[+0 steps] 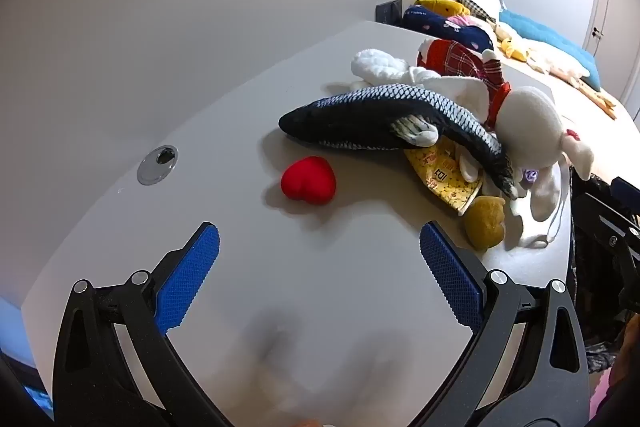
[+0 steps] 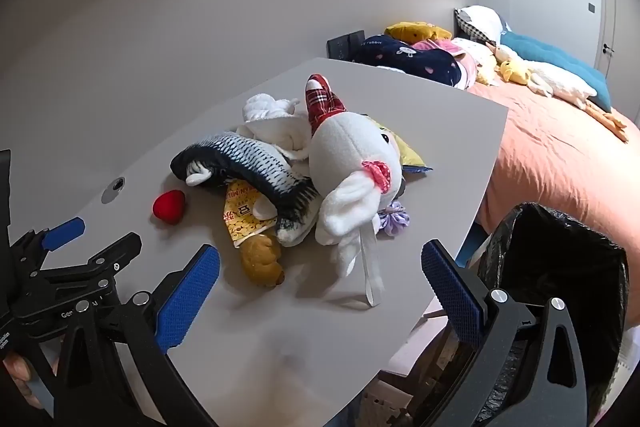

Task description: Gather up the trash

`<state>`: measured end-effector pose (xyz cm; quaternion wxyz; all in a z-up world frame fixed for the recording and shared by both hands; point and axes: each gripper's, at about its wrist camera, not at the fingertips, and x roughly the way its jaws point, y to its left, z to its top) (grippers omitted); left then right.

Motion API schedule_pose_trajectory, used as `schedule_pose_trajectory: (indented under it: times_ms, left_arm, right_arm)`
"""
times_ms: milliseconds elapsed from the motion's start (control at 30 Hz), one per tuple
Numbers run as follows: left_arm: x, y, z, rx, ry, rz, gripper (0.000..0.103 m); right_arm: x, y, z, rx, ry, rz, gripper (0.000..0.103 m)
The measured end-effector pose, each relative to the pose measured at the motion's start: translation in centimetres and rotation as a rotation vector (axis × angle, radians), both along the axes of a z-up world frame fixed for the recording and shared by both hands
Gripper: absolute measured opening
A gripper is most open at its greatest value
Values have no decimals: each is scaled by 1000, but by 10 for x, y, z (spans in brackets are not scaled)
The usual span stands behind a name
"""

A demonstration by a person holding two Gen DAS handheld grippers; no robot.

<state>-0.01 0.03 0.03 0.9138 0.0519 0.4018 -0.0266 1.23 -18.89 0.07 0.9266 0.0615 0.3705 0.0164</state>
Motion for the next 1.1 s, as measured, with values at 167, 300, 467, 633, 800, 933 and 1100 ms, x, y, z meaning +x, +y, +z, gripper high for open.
schedule_pose_trajectory:
  times_ms: [167,300,467,633,800,933,1100]
  left_arm:
    - [1,-5,5,-5,2,7,97]
    - [-3,-6,7,-4,3,9,97]
    - [-1,1,3,-21,-1,1,97]
    - [-2,2,3,-25,-6,-1,97]
    - [-2,4,4,-53,-5,-11,97]
    - [-2,5,4,-57,-5,-7,97]
    - [-1,6,4,-59,-1,-10,97]
  right_arm:
    - [0,2,-1,-8,5,0,100]
    - [-1,0,1,-10,0,-3,100]
    - [-1,0,1,-20,-3,-6,100]
    - [-2,1,2,-25,1,-9,100]
    - [-2,0,2,-25,0,-9,100]
    - [-3,0,2,-25,0,-9,100]
    - [-3,0,2,-26,1,-9,100]
